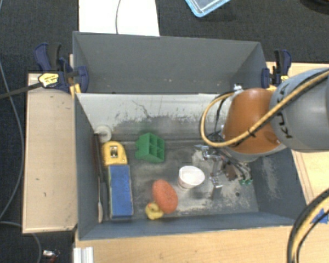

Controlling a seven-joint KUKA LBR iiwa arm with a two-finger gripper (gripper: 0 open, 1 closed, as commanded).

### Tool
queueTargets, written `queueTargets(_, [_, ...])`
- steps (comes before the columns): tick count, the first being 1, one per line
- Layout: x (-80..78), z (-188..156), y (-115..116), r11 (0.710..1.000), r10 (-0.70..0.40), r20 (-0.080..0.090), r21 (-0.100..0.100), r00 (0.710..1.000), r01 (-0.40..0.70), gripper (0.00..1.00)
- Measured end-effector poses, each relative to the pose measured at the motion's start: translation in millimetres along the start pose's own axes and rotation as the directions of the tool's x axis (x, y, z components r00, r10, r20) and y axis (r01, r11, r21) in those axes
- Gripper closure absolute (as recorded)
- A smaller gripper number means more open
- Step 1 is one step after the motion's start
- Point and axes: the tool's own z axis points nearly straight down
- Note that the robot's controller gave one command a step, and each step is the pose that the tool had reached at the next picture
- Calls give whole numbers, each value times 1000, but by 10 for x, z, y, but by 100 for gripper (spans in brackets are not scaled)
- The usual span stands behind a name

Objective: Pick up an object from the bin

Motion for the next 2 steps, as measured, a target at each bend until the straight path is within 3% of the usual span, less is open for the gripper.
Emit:
queueTargets(1, [-252, 162, 477, 1000, -12, 5, 5, 1000, 12, 0])
queueTargets(2, [-629, 165, 512, 994, -107, 0, 0, 994, 107, 100])
